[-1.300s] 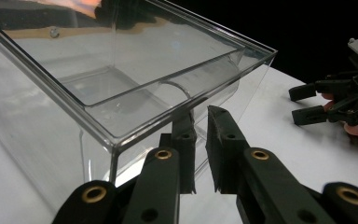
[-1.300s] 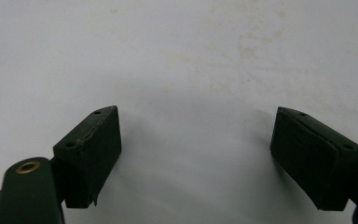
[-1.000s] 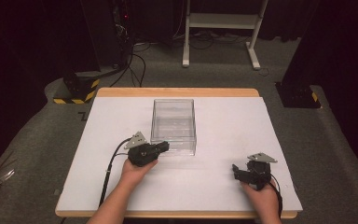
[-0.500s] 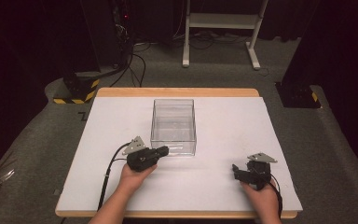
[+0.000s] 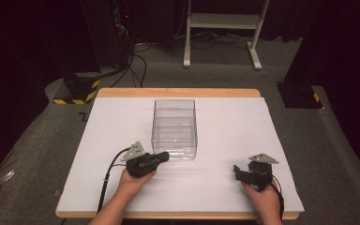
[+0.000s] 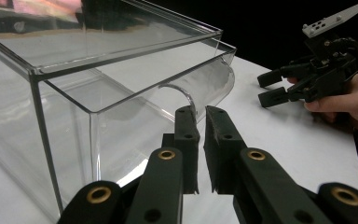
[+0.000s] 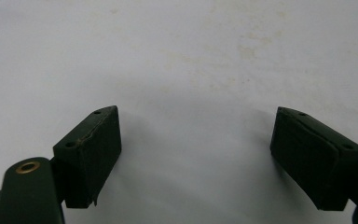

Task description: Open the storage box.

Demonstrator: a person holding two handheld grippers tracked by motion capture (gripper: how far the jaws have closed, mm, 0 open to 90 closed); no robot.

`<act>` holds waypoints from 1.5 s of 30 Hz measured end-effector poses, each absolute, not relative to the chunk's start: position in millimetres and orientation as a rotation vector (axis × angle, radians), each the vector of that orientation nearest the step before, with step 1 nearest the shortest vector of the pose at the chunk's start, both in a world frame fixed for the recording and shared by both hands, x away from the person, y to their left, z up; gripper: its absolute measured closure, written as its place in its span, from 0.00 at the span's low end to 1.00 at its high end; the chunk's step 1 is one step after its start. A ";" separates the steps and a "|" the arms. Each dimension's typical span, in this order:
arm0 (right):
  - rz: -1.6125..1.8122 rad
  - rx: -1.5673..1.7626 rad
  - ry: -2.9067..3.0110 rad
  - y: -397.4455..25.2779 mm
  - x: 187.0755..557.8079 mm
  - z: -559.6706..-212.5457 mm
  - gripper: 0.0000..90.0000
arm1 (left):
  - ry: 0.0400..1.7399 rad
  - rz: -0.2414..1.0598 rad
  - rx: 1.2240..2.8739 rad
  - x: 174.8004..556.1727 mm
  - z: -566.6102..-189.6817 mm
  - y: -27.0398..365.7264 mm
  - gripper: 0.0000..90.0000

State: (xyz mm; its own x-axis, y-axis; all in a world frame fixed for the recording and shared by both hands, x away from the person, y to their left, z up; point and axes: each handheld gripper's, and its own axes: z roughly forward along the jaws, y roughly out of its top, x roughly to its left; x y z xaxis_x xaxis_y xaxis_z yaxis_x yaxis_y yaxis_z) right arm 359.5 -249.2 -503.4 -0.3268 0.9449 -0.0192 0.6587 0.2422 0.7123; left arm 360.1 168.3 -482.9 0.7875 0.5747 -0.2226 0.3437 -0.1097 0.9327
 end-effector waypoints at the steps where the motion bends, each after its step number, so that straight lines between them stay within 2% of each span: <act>1: 0.851 1.463 2.071 -249.2 359.5 -503.4 0.18 | 0.720 0.229 1.720 358.4 -482.7 168.5 0.93; 45: 0.851 1.463 2.072 -249.3 359.2 -503.3 0.18 | 0.705 0.241 1.731 299.0 -482.8 163.6 0.94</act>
